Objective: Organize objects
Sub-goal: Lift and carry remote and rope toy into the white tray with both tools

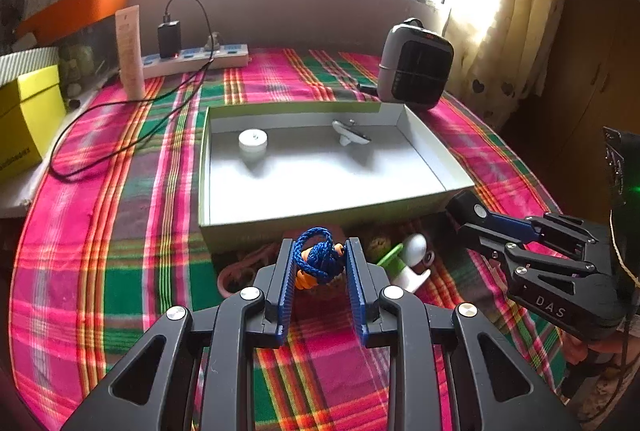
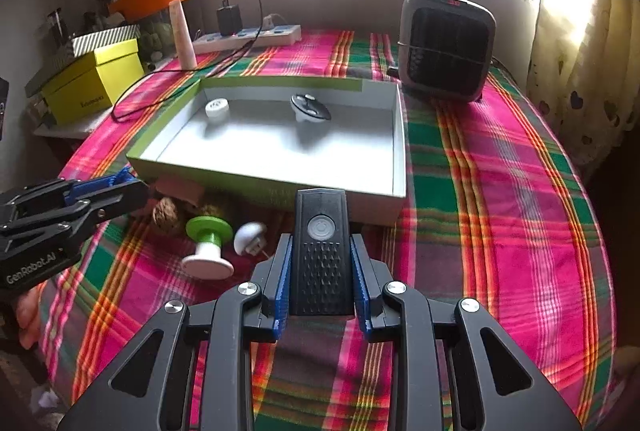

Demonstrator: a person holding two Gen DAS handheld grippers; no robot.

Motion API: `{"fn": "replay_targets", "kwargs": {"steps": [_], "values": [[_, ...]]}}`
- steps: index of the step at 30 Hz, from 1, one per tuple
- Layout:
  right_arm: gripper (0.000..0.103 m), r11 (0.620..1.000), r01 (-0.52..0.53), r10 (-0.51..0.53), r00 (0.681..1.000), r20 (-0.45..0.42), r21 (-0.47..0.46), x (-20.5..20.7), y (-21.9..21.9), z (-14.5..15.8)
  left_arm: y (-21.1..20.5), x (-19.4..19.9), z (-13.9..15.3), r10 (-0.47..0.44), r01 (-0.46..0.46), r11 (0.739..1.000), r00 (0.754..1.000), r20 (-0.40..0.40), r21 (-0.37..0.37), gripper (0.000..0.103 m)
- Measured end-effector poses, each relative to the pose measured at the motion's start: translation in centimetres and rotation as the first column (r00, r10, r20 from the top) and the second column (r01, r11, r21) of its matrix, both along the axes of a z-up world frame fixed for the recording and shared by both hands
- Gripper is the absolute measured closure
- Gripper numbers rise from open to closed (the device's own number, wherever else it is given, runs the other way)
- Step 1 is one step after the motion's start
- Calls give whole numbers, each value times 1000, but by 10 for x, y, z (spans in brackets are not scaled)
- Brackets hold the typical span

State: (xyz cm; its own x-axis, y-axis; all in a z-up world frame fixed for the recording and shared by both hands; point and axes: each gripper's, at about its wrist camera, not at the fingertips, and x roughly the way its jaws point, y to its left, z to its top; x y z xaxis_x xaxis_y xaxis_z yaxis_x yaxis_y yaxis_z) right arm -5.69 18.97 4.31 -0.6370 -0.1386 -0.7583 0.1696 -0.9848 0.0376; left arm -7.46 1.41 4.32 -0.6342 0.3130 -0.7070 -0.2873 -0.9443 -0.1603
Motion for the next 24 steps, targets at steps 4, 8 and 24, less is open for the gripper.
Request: {"fn": "replay_targets", "kwargs": {"steps": [4, 8, 24], "values": [[75, 1000, -6, 6, 1000, -13, 4, -7, -2, 7, 3, -8, 7, -7, 7, 1000, 1000, -17, -1, 80], [75, 1000, -9, 10, 1000, -18, 11, -18, -3, 11, 6, -19, 10, -15, 15, 1000, 1000, -18, 1, 80], [75, 1000, 0, 0, 1000, 13, 15, -75, -1, 13, 12, -71, 14, -10, 10, 1000, 1000, -11, 10, 80]]}}
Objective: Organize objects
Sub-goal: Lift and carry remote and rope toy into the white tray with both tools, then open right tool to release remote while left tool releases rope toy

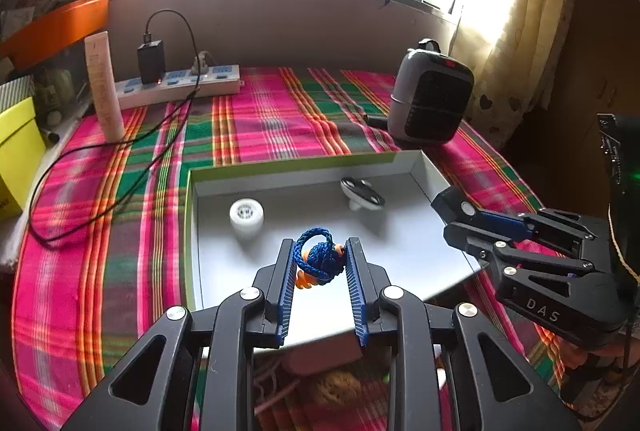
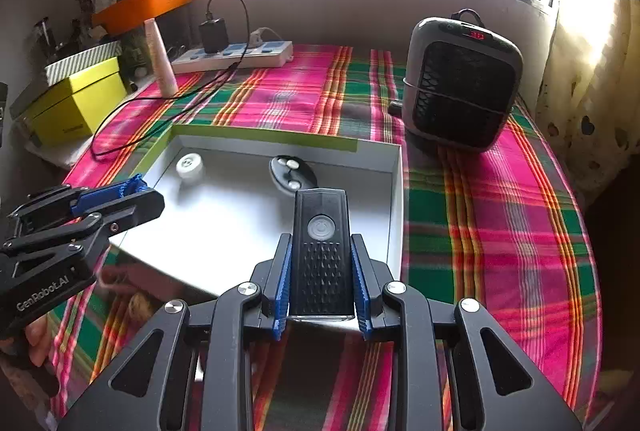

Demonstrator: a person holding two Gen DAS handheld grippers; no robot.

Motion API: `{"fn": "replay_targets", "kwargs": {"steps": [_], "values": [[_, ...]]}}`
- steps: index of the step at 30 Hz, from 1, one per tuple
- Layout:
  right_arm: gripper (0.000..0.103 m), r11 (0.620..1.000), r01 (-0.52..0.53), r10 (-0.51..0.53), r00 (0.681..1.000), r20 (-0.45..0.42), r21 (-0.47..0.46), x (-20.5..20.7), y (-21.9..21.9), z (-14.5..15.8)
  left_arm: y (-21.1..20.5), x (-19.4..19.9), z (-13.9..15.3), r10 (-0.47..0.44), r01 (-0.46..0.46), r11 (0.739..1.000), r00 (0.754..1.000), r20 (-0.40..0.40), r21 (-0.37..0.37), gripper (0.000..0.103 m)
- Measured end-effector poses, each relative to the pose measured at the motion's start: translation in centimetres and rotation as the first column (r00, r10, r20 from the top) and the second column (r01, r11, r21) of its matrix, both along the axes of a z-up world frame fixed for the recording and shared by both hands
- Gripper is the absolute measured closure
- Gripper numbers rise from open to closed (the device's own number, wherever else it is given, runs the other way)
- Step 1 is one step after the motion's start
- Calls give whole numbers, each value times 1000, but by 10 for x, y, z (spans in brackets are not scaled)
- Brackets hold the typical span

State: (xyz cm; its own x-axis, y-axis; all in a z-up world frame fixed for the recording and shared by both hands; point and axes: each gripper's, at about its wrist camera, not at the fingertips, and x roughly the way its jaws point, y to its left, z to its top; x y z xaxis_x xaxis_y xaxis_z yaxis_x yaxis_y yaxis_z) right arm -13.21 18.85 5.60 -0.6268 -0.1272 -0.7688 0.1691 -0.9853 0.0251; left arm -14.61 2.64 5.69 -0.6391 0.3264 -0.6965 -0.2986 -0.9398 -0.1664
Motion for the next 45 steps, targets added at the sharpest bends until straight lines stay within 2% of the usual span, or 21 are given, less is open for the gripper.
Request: {"fn": "replay_targets", "kwargs": {"steps": [21, 45], "values": [[75, 999, 37, -37, 997, 73, 3, -62, 5, -24, 15, -66, -25, 11, -10, 1000, 997, 77, -11, 80], [75, 999, 36, -37, 996, 78, 14, -71, 4, -31, 22, -88, -44, 28, -22, 998, 991, 130, -50, 80]]}}
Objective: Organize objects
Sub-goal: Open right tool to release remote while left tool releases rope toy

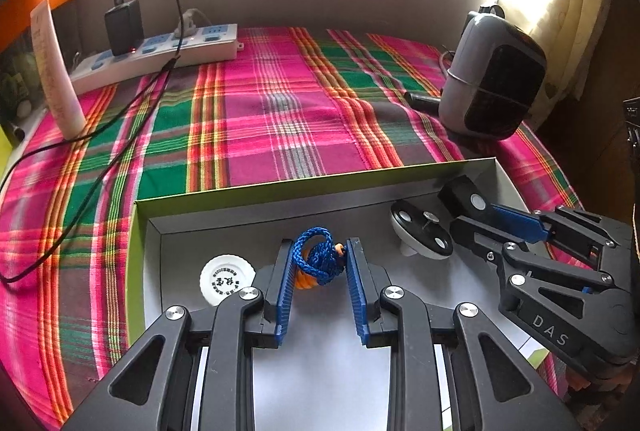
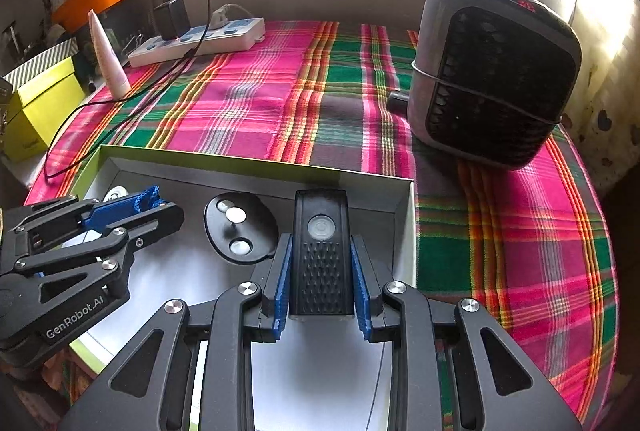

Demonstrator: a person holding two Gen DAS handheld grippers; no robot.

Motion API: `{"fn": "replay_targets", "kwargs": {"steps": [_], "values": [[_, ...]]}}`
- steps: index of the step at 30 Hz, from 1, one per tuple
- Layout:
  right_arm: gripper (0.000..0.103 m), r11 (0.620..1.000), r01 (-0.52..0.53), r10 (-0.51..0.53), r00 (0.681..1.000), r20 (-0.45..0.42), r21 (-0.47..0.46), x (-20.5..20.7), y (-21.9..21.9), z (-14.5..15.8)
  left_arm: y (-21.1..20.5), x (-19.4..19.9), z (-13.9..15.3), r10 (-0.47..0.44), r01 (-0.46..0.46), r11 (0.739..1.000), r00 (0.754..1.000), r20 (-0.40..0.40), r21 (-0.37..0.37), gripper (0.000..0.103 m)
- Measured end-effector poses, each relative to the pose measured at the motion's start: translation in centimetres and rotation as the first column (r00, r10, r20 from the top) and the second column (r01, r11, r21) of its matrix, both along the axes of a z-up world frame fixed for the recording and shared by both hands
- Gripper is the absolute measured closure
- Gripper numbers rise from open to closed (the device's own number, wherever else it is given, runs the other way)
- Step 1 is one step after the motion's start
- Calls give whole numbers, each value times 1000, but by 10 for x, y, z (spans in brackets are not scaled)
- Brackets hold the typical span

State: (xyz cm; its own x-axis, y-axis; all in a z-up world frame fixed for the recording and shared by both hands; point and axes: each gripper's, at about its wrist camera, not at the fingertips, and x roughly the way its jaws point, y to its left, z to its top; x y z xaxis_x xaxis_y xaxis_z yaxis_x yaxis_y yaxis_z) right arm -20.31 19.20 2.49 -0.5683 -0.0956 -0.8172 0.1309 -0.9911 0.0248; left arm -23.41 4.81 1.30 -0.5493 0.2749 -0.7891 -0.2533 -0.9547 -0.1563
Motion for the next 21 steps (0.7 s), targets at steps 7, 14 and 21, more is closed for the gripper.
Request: {"fn": "replay_targets", "kwargs": {"steps": [7, 14, 21], "values": [[75, 1000, -3, 3, 1000, 1, 6, 0, -1, -2, 0, -1, 0, -1, 1, 1000, 1000, 1, -1, 80], [75, 1000, 5, -5, 1000, 1, 6, -1, -1, -2, 0, 0, 0, -4, 4, 1000, 1000, 2, -3, 76], [75, 1000, 17, -17, 1000, -7, -2, 0, -1, 1, 0, 1, 0, -5, 5, 1000, 1000, 4, 0, 70]]}}
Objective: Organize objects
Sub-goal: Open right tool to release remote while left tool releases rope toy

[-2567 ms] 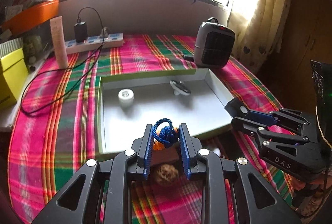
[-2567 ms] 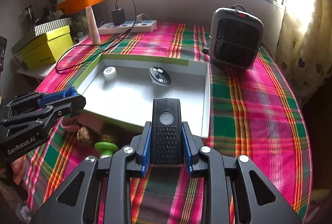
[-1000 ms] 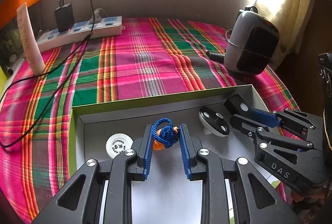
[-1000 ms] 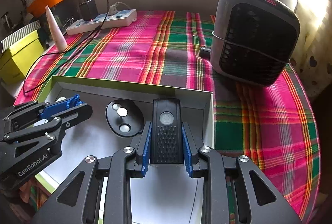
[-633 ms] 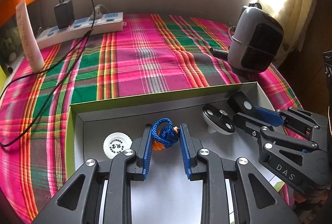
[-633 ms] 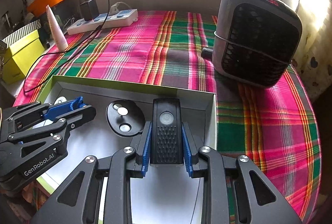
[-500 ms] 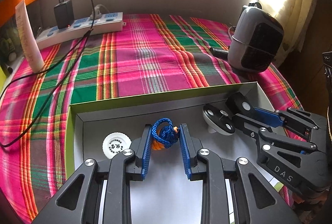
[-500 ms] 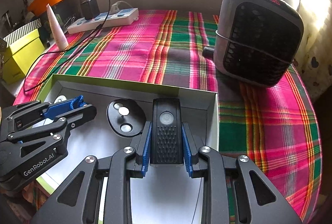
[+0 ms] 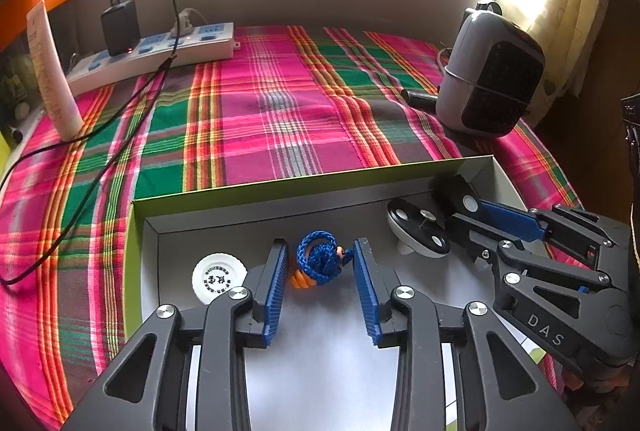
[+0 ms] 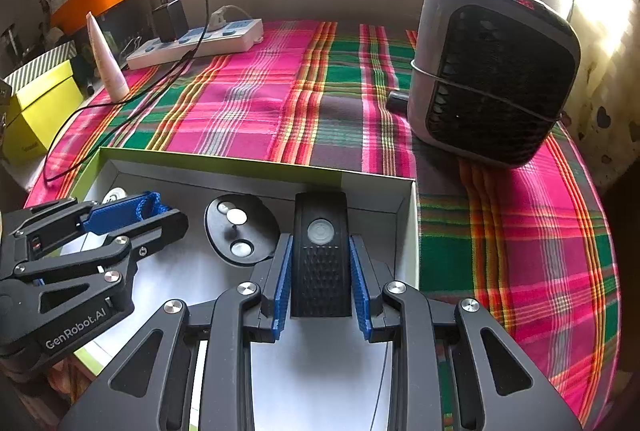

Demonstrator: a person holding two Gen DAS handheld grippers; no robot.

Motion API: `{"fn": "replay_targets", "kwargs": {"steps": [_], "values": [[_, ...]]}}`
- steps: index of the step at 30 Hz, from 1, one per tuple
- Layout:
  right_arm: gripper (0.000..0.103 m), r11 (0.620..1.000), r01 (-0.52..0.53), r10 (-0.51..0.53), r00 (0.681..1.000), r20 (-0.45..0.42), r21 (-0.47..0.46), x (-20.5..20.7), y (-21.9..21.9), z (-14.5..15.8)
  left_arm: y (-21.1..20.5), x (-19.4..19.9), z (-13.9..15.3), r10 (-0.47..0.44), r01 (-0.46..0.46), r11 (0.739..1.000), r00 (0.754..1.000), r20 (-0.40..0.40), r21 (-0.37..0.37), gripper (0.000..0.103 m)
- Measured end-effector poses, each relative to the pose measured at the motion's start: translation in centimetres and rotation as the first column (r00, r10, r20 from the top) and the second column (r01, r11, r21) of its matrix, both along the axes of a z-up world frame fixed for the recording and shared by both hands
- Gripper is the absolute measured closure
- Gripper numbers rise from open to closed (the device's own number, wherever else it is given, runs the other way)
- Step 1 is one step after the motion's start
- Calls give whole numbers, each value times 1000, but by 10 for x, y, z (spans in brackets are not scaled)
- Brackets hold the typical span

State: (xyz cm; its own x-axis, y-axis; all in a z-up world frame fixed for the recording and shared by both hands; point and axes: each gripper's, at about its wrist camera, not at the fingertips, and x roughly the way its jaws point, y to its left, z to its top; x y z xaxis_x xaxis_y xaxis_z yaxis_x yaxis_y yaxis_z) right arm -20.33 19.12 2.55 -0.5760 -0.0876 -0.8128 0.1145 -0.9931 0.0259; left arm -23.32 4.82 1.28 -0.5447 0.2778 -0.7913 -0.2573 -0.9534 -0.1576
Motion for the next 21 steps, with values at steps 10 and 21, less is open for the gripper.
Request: {"fn": "replay_targets", "kwargs": {"steps": [10, 21], "values": [[62, 1000, 16, -16, 1000, -17, 9, 11, 0, 5, -1, 10, 6, 2, -2, 1000, 1000, -10, 14, 62], [62, 999, 38, -39, 999, -38, -26, 31, 2, 14, -6, 35, 19, 25, -25, 1000, 998, -55, -6, 61]]}}
